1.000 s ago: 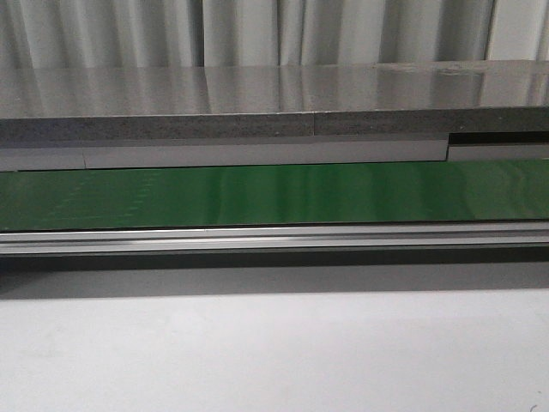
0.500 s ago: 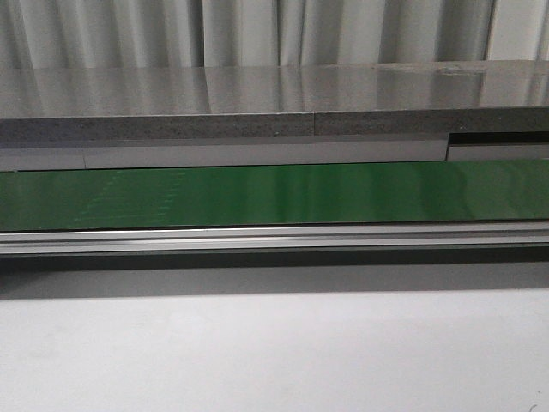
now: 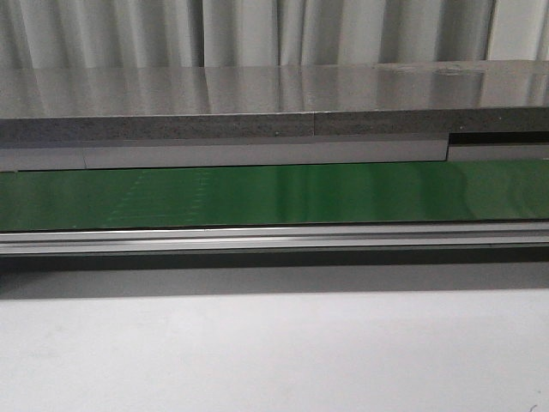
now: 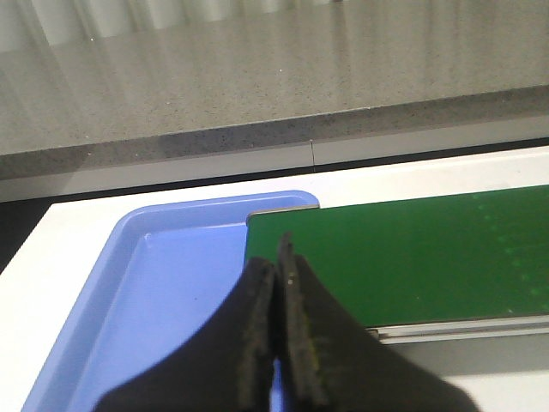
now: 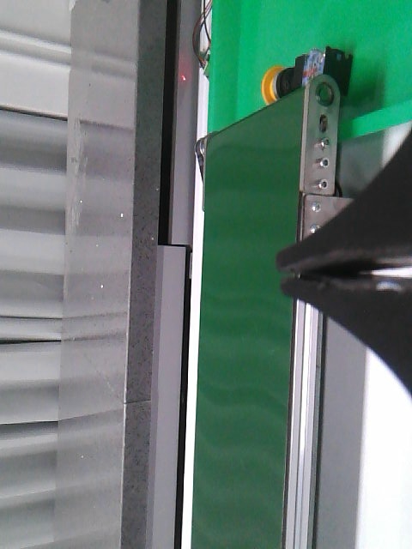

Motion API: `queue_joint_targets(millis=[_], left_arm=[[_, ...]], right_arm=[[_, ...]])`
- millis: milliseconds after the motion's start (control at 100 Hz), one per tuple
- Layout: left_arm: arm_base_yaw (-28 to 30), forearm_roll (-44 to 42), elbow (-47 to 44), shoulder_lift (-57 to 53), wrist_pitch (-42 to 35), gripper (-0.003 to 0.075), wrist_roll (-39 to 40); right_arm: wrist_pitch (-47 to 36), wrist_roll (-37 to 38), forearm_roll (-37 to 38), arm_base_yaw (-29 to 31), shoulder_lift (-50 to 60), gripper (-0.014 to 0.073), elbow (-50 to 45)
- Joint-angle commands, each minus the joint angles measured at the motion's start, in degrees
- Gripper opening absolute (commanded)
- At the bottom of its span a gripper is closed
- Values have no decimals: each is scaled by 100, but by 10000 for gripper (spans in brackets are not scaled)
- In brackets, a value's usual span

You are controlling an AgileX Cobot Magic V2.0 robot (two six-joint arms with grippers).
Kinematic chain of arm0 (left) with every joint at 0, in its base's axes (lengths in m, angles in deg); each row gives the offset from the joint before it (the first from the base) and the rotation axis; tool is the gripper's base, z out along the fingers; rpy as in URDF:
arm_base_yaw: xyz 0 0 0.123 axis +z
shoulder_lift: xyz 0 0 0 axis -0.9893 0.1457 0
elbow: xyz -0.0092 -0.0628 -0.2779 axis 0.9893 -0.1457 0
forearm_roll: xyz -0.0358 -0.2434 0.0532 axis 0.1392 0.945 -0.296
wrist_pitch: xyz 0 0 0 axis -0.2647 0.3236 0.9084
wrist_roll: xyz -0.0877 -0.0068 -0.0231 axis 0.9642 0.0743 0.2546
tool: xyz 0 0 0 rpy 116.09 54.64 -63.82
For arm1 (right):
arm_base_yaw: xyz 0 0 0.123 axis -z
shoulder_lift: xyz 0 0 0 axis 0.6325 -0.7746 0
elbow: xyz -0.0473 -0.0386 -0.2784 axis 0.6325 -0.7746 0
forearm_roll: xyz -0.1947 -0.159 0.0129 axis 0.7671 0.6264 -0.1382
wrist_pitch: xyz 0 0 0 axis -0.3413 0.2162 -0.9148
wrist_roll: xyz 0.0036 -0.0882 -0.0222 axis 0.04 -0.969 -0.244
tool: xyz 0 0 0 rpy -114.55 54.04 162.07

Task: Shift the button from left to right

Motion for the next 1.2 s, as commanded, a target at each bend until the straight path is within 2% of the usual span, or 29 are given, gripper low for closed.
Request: queue_joint_targets(millis=[0,230,370,770,1190], left_arm=[[-27,-24,102,-17,-550,-20,17],[-348,-611,-530,-342,-2087,-20,17],[-586,-837,-983,-652,-2606,-20,27],[-582,-851,-2093,-1493,-2628,-20,1200],[-582,-729,-2481,-2219,-2396,-20,1318]], right_arm=[[-521,6,45,4,99,-68,92],[-521,6,45,4,99,-68,92],[-521,6,45,4,99,-68,92],[-521,6,45,4,99,-68,92],[-521,6,45,4,99,-68,92]])
